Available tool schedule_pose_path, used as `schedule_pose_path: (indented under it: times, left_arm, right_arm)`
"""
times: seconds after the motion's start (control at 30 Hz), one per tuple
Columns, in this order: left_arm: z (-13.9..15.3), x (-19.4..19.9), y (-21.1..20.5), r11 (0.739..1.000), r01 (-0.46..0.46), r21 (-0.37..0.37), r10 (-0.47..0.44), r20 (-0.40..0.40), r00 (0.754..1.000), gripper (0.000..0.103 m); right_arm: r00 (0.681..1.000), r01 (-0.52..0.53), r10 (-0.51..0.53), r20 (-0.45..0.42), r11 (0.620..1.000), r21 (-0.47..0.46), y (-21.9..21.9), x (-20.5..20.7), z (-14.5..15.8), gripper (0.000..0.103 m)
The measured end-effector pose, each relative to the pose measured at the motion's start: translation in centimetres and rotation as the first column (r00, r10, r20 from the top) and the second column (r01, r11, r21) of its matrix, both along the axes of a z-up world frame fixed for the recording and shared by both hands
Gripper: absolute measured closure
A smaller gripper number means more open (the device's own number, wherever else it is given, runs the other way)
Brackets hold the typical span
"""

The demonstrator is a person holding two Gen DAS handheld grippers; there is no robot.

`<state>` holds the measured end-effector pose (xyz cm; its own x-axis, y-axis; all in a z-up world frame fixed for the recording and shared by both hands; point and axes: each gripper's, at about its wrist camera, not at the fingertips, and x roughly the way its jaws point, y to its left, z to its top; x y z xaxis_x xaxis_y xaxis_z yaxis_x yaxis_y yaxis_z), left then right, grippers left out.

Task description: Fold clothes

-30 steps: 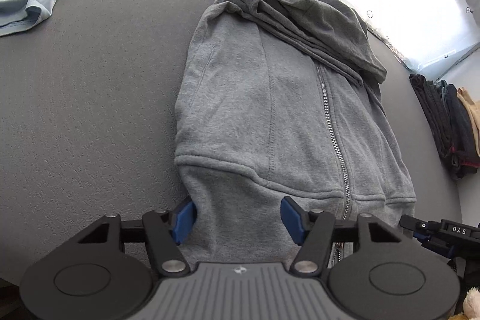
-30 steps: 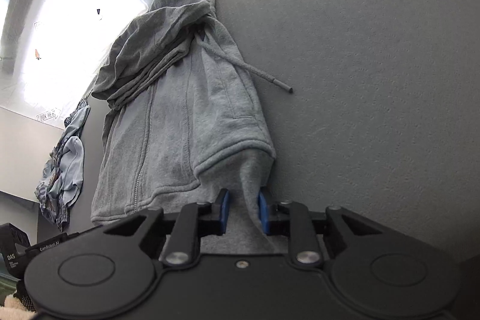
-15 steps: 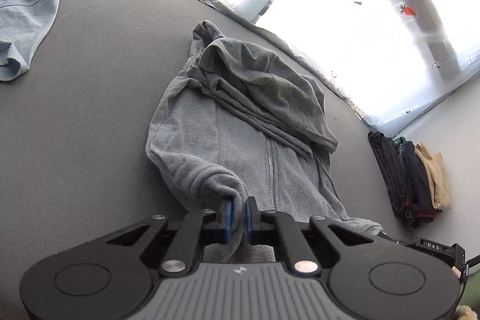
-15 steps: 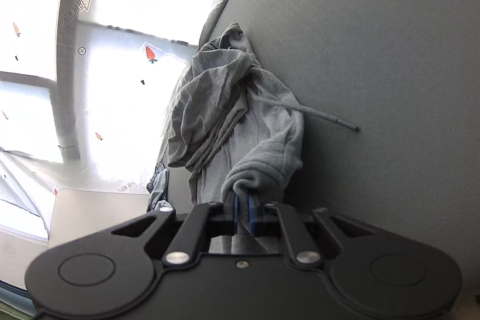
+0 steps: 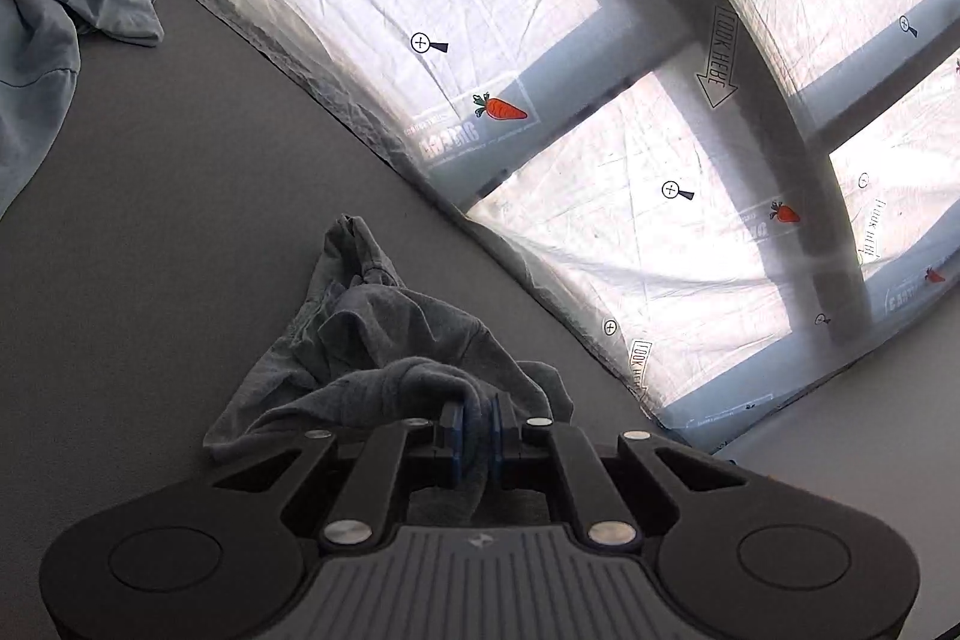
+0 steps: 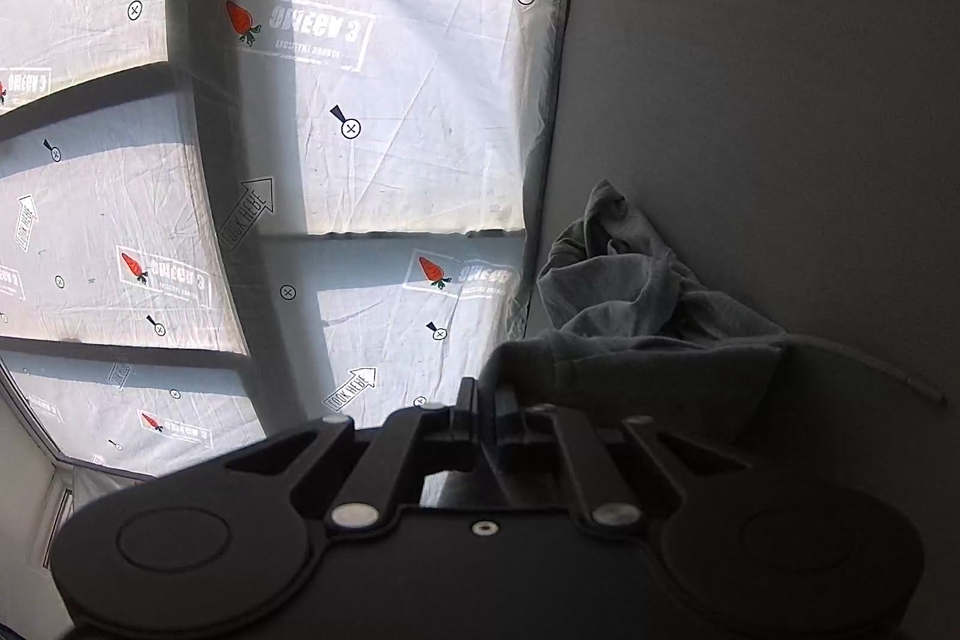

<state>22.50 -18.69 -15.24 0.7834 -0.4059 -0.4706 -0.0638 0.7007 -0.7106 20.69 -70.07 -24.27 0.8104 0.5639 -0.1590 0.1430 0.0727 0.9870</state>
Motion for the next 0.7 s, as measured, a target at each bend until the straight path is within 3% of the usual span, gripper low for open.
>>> schedule_pose_path:
  times: [0.3, 0.53, 0.7]
  left_arm:
    - [-1.1, 5.2, 1.5, 0.998, -0.048, -0.028, 0.048, -0.009, 0.999, 0.094]
    - [-4.5, 10.8, 2.7, 0.99, -0.117, -0.079, 0.108, -0.104, 0.989, 0.094]
    - [-6.8, 14.8, 3.5, 0.987, -0.15, -0.055, 0.14, -0.155, 0.978, 0.094]
  right_arm:
    - [1.0, -0.004, 0.004, 0.006, 1.0, 0.004, 0.4, 6.9, -0.4, 0.099]
    - [0.996, -0.026, 0.025, -0.081, 1.0, -0.011, 0.7, 15.0, -2.4, 0.099]
    - [0.99, -0.057, 0.05, -0.13, 0.997, -0.051, 1.7, 20.7, -3.5, 0.098]
